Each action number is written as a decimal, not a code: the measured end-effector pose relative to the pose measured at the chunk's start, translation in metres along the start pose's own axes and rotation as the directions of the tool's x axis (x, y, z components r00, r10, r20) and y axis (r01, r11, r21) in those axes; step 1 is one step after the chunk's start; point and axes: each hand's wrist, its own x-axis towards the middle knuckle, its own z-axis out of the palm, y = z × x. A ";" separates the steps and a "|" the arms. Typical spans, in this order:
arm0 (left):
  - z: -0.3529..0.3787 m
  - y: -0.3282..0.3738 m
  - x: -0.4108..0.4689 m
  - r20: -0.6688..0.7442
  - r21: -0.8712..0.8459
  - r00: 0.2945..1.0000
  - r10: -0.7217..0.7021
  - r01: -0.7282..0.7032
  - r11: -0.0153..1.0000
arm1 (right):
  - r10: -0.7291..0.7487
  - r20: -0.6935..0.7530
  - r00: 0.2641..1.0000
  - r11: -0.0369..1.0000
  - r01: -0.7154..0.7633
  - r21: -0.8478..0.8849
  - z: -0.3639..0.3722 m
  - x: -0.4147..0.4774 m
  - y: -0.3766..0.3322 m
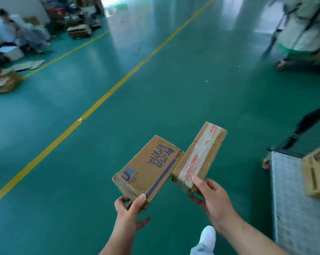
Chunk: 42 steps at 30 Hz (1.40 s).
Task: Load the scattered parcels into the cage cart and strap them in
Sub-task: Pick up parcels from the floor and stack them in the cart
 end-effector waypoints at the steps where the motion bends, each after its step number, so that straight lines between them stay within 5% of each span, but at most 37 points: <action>1: 0.034 -0.001 0.014 0.032 0.048 0.999 -0.016 0.015 0.999 | -0.019 -0.045 0.999 1.000 0.019 0.001 -0.028 0.017 -0.013; 9: 0.273 0.015 0.067 0.272 0.353 0.956 -0.109 0.006 0.936 | -0.072 -0.308 0.949 0.996 0.052 -0.071 -0.215 0.095 -0.111; 16: 0.389 0.011 0.091 0.373 0.530 0.914 -0.162 -0.067 0.845 | -0.019 -0.411 0.912 0.997 0.048 0.059 -0.309 0.125 -0.134; 21: 0.457 0.009 0.120 0.459 0.654 0.862 -0.213 -0.166 0.738 | 0.053 -0.590 0.805 0.994 0.015 0.110 -0.350 0.127 -0.125; 25: 0.535 -0.001 0.142 0.565 0.700 0.767 -0.303 -0.252 0.668 | 0.110 -0.730 0.674 0.990 -0.009 0.141 -0.383 0.116 -0.130; 35: 0.737 0.000 0.146 0.791 0.578 0.343 -0.506 -0.688 0.439 | 0.296 -0.944 0.143 0.937 0.146 0.316 -0.404 0.081 -0.157; 42: 0.810 -0.033 0.117 0.779 0.568 0.318 -0.540 -0.722 0.394 | 0.438 -0.898 -0.025 0.883 0.200 0.425 -0.411 0.074 -0.145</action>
